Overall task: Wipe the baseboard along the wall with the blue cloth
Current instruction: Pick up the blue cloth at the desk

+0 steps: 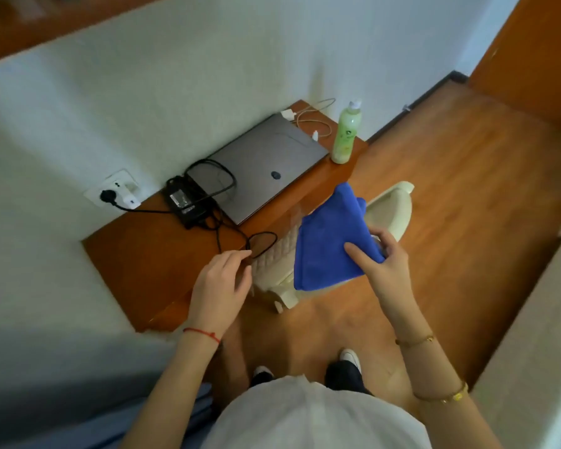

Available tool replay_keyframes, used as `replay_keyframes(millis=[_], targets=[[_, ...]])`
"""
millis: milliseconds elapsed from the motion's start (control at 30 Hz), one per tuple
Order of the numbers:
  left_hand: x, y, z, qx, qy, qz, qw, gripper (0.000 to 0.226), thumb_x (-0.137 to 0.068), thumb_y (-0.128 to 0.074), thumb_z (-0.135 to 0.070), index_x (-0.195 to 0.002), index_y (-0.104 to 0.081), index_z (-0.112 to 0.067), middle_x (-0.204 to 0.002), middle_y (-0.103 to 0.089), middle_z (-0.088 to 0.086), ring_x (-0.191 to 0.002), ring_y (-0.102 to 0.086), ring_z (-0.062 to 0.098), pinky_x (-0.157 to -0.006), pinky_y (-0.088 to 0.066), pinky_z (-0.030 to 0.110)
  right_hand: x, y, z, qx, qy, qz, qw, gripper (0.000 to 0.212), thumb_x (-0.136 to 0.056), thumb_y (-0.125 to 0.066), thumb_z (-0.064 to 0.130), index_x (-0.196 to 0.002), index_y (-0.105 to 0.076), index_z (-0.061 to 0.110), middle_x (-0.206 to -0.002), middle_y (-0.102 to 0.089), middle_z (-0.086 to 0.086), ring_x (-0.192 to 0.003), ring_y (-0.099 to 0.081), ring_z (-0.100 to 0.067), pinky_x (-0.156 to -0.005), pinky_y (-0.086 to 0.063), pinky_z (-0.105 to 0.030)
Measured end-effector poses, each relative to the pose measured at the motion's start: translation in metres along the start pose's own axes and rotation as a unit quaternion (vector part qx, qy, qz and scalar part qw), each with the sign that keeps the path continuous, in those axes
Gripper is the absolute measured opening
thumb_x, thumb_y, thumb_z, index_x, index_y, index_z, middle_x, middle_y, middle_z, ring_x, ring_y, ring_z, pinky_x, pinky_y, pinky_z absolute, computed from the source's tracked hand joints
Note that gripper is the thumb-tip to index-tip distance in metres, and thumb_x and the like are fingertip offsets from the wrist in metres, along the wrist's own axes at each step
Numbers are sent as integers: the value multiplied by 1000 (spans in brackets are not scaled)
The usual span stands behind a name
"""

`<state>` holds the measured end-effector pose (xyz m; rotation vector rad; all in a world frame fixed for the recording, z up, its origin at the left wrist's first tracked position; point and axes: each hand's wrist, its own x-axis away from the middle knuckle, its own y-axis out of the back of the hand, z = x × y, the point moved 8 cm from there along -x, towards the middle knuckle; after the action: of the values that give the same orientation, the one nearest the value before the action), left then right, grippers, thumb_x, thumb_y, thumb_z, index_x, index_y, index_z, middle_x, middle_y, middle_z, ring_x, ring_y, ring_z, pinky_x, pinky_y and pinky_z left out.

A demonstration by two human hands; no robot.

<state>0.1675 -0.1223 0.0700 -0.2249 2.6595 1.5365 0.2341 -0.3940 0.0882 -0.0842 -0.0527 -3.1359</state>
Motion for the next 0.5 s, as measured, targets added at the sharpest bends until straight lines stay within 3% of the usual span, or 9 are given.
replay_keyframes(millis=[233,367,500], targets=[[-32,-55,-129,10,-82,5,997,28,-95,-62,-20,-121,-68,-10,-113,-71,5,-106,-65,18,-88,-51,25,11,150,12,-22,12,-101,995,27,-87,-73,7,-112,-63,9,-105,-72,-4,-98,-69,-16,-81,-55,-24],[-48,-102,-207,30,-107,12,994,33,-94,-61,-31,-121,-69,-14,-114,-72,5,-104,-68,20,-86,-60,38,10,242,19,6,23,-144,989,26,-87,-73,7,-111,-63,10,-100,-72,-2,-93,-69,-14,-77,-54,-21],[-60,-151,-273,29,-121,33,992,30,-91,-69,-28,-120,-70,-17,-113,-73,5,-101,-70,22,-88,-52,32,12,319,18,33,25,-173,984,28,-86,-74,7,-111,-63,11,-100,-72,-2,-94,-69,-16,-81,-56,-26]])
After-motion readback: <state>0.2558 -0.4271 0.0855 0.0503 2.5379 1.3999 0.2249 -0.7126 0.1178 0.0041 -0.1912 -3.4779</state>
